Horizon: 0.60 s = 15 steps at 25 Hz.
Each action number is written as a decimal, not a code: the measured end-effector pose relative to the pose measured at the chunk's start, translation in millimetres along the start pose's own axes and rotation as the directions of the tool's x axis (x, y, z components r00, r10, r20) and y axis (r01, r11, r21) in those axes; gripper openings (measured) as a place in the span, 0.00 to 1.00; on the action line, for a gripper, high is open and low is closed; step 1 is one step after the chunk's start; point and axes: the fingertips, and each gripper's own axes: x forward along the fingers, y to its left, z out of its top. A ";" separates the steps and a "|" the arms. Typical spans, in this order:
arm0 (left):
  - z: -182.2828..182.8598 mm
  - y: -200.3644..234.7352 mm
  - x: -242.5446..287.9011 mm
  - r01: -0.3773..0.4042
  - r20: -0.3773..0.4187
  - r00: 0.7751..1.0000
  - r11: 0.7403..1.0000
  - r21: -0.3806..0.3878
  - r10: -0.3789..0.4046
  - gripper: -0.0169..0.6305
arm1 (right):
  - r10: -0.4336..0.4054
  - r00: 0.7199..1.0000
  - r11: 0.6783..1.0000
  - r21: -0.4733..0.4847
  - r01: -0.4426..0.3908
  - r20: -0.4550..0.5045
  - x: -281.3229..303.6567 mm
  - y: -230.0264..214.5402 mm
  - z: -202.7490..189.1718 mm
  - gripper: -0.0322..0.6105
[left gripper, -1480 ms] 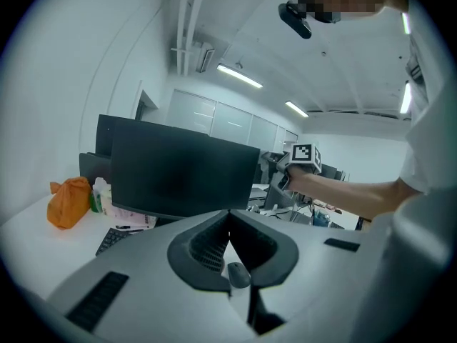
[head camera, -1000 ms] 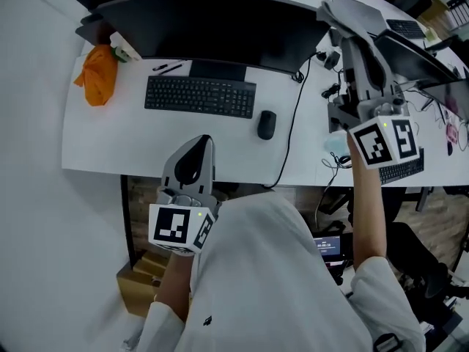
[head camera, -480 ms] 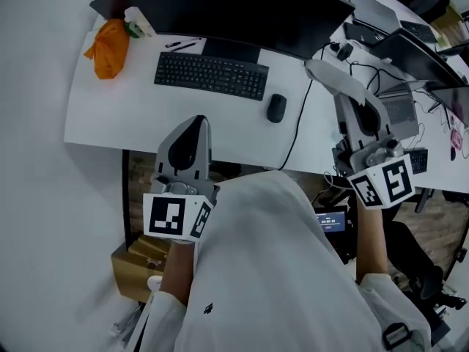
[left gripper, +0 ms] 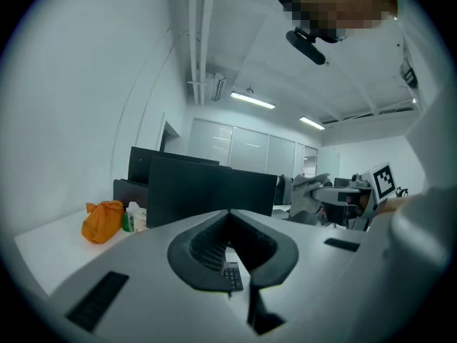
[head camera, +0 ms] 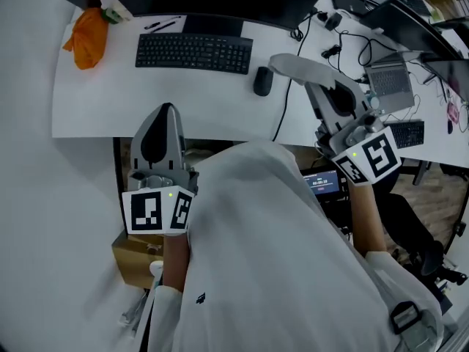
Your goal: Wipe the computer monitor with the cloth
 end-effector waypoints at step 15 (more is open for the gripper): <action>-3.5 -11.5 19.0 0.030 -0.019 0.999 0.999 -0.017 -0.030 0.05 | 0.086 0.989 0.995 -0.030 -0.091 -0.121 39.3 32.2 -28.7 0.07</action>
